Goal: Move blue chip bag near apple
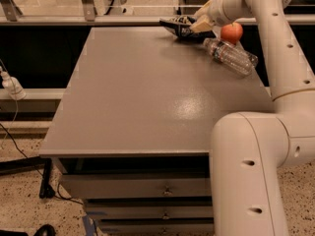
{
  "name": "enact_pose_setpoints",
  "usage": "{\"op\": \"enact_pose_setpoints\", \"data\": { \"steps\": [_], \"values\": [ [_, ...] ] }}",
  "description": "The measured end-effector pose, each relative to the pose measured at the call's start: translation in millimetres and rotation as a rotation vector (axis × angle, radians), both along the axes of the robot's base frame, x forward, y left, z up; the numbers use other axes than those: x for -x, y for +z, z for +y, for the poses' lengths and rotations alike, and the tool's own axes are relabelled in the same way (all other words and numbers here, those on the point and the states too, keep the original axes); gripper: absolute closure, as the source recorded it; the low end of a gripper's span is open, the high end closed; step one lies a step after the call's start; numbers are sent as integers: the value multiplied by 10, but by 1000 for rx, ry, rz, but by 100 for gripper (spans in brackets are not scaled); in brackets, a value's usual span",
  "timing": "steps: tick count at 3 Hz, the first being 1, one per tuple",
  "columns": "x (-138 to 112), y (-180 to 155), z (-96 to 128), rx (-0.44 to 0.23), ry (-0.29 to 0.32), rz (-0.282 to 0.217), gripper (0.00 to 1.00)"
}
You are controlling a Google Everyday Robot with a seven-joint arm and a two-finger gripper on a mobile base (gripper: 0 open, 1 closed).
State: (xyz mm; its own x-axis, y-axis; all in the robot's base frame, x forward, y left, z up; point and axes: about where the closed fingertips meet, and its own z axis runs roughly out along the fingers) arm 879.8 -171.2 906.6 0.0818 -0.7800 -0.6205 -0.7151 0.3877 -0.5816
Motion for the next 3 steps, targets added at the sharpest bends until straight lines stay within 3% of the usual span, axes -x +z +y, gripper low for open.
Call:
{"op": "enact_pose_setpoints", "data": {
  "steps": [1,2,3],
  "values": [
    [-6,3,46,-12,8,-1,1],
    [-6,15,58,-15,10,-2,0],
    [-9,228,78,-61,-21,-20,0]
  ]
}}
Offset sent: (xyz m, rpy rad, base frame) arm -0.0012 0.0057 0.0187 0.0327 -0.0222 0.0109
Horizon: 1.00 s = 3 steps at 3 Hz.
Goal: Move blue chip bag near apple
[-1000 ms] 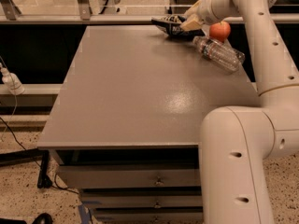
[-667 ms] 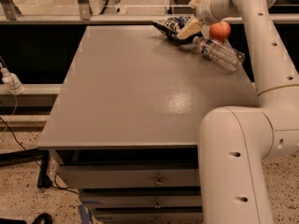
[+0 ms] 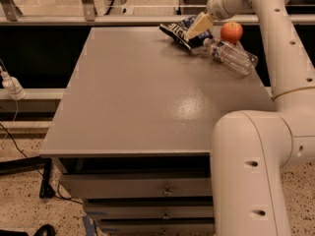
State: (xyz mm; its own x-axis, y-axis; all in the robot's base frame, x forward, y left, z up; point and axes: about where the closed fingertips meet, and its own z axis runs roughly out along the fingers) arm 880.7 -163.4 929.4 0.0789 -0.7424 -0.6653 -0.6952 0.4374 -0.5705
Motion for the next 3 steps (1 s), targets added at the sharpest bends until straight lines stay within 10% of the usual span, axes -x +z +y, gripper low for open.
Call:
{"op": "enact_pose_setpoints", "data": {
  "steps": [1,3],
  "values": [
    [52,406,14,-79,-64,-23,0],
    [918,2087,-544,-266,-246,-270,0]
  ]
}}
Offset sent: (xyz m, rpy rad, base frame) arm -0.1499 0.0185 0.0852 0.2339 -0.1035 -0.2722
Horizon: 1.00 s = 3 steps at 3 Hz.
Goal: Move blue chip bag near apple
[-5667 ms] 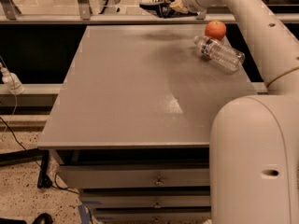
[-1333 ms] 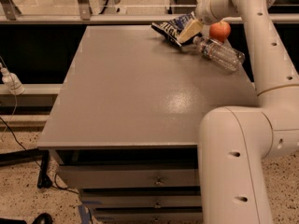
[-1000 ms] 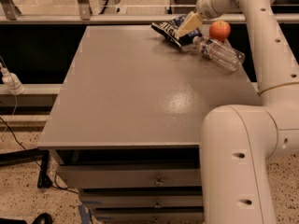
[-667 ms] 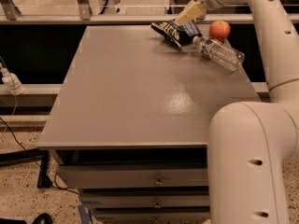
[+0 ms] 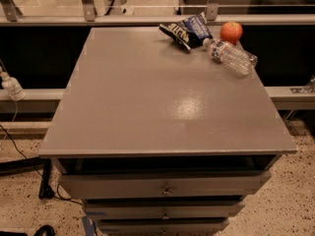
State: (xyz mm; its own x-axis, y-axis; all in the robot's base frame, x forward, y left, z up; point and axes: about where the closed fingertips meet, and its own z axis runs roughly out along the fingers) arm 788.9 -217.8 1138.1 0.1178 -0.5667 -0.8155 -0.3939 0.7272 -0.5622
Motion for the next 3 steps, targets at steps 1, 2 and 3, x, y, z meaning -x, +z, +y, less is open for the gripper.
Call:
{"op": "enact_pose_setpoints", "data": {
  "steps": [1,2,3],
  "values": [
    [453,502,-111,-27,-30,-95,0],
    [453,501,-111,-26,-30,-95,0],
    [391,484,-79,-27,-1,-100,0]
  ]
}}
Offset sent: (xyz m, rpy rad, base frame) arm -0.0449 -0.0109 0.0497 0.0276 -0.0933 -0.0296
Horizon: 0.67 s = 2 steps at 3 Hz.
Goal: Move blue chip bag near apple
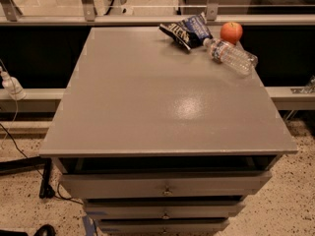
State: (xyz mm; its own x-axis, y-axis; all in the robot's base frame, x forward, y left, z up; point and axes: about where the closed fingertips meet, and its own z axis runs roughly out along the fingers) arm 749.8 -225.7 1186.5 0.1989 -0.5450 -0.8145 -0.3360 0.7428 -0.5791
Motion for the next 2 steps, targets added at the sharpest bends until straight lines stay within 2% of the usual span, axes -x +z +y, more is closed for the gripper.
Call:
{"op": "enact_pose_setpoints", "data": {
  "steps": [1,2],
  "values": [
    [-45,24,-202,55,13,-5,0],
    [210,371,-576,141,2,-43,0]
  ]
}}
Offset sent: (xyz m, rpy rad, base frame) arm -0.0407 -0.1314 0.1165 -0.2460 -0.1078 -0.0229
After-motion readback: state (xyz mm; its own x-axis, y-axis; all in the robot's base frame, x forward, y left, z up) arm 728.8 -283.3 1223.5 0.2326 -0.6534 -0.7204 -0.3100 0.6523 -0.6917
